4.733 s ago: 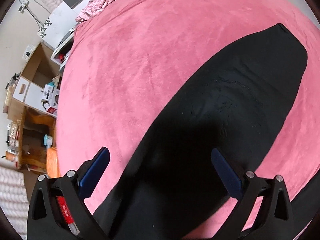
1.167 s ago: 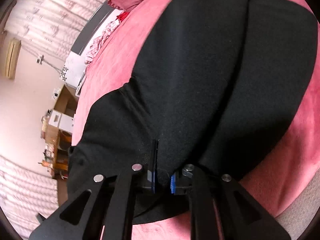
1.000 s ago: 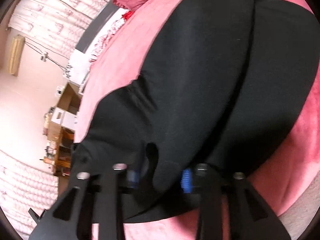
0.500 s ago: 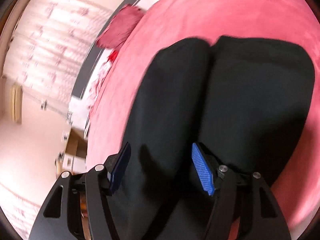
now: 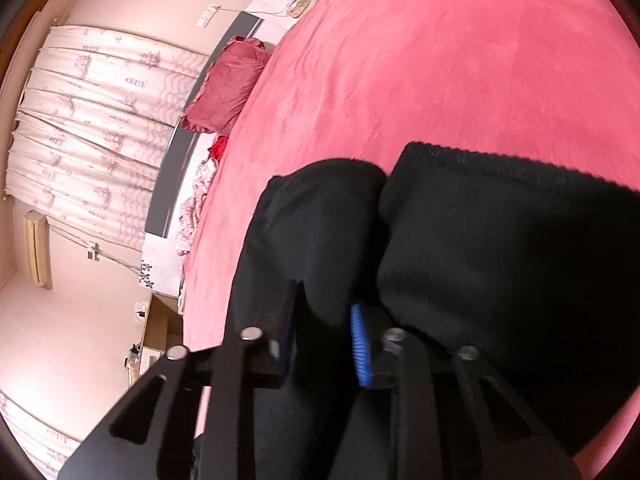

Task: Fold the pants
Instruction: 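Lay the folded pants flat and open both tools, smoothing the edge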

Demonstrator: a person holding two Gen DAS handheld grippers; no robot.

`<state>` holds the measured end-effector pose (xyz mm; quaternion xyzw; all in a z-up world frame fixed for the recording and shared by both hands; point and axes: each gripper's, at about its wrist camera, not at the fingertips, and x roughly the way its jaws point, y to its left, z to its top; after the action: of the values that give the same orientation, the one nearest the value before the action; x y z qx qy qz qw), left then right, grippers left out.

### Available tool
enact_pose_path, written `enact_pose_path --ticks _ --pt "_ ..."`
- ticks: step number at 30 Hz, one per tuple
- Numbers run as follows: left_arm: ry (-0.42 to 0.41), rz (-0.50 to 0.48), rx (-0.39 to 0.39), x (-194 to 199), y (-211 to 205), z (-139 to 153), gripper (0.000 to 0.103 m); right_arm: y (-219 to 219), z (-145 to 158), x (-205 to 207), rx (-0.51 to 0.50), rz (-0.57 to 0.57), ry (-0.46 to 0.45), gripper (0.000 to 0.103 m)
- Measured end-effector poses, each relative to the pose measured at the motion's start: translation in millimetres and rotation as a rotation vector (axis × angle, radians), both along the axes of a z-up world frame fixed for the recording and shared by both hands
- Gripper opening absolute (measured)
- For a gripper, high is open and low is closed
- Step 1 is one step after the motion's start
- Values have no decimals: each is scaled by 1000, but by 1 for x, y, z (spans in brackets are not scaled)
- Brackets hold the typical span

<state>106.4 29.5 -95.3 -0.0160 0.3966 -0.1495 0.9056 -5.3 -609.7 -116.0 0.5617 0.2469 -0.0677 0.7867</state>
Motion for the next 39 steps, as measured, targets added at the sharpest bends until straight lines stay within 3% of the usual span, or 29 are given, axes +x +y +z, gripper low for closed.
enact_pose_path --ticks 6,12,16,20,22,24,25,26,28,30,31,33,34,36,39 --pt "-5 -7 -33 -1 3 -1 85 7 40 -31 -76 -29 -49 8" --pt "-7 -8 -45 -1 -1 -2 85 10 57 -78 -198 -42 1 7" --pt "-7 -10 -50 -2 -1 -1 85 17 45 -104 -241 -60 70 7" --pt "-7 -13 -46 -3 -1 0 85 9 12 -115 -177 -107 152 7" --pt "-7 -15 -38 -5 -1 0 86 1 1 -120 -89 -139 152 7" --pt "-4 -28 -29 -6 -4 0 90 0 6 -123 -71 -174 127 13" --pt "-2 -31 -20 -5 -5 0 90 2 14 -124 -108 -191 145 27" --pt "0 -31 -10 -5 -7 0 90 5 24 -125 -163 -214 168 50" --pt "5 -27 15 -5 -10 2 90 23 57 -128 -339 -245 144 53" --pt "3 -18 35 -8 -12 8 90 46 82 -118 -492 -191 104 53" --pt "-3 -13 26 -9 -11 10 87 64 93 -106 -584 -120 91 52" --pt "-7 -2 -16 -15 -10 17 65 92 99 -83 -687 24 104 46" --pt "-2 3 -25 -16 -10 18 61 105 96 -71 -714 86 118 37" --pt "17 2 -46 -17 -13 19 43 124 84 -47 -711 182 159 31" --pt "38 -34 -16 -13 -27 19 40 133 56 -19 -599 241 223 23"
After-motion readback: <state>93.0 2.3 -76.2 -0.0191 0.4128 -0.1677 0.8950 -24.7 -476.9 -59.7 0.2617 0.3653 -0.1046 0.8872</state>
